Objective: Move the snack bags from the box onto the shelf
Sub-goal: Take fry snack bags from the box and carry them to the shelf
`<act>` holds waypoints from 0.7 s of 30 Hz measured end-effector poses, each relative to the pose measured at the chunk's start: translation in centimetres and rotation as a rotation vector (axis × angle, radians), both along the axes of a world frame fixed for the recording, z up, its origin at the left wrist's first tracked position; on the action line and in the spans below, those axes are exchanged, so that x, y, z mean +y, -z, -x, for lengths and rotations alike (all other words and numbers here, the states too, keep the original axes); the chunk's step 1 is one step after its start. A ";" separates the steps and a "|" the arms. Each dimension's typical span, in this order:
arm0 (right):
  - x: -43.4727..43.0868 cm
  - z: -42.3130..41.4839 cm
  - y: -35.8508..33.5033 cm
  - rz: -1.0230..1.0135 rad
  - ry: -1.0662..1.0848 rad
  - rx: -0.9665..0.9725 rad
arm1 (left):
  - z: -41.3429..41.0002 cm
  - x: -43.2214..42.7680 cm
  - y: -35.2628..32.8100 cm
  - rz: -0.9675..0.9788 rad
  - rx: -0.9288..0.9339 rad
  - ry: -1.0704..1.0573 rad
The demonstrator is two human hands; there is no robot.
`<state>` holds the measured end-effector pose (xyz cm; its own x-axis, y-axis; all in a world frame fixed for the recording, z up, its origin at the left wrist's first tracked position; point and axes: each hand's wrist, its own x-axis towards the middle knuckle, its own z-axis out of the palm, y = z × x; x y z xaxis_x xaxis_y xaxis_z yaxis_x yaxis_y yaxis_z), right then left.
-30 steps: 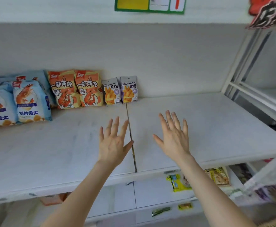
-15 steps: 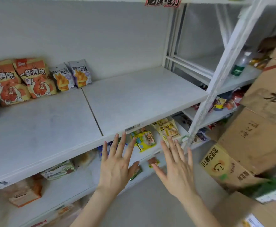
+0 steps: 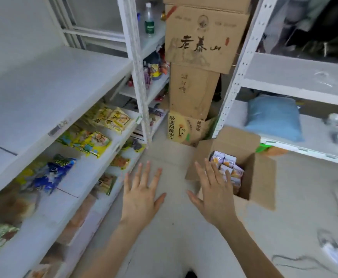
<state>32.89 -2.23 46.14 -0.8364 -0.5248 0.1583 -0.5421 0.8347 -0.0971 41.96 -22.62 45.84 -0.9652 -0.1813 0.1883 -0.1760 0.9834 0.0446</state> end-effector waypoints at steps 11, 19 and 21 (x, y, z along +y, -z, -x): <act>17.3 0.5 3.7 -0.035 0.392 -0.148 | 8.6 15.9 4.3 -0.126 -0.109 0.352; 24.0 9.1 8.3 -0.074 0.480 -0.243 | 18.5 21.0 8.7 -0.177 -0.142 0.362; 24.2 12.2 9.5 -0.072 0.476 -0.247 | 21.6 21.2 9.6 -0.168 -0.120 0.351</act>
<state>20.65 21.93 36.63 -0.9921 -0.0808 -0.0959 -0.0704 0.9917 -0.1072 20.36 -1.42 36.21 -0.9873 0.1444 0.0667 0.1554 0.9653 0.2098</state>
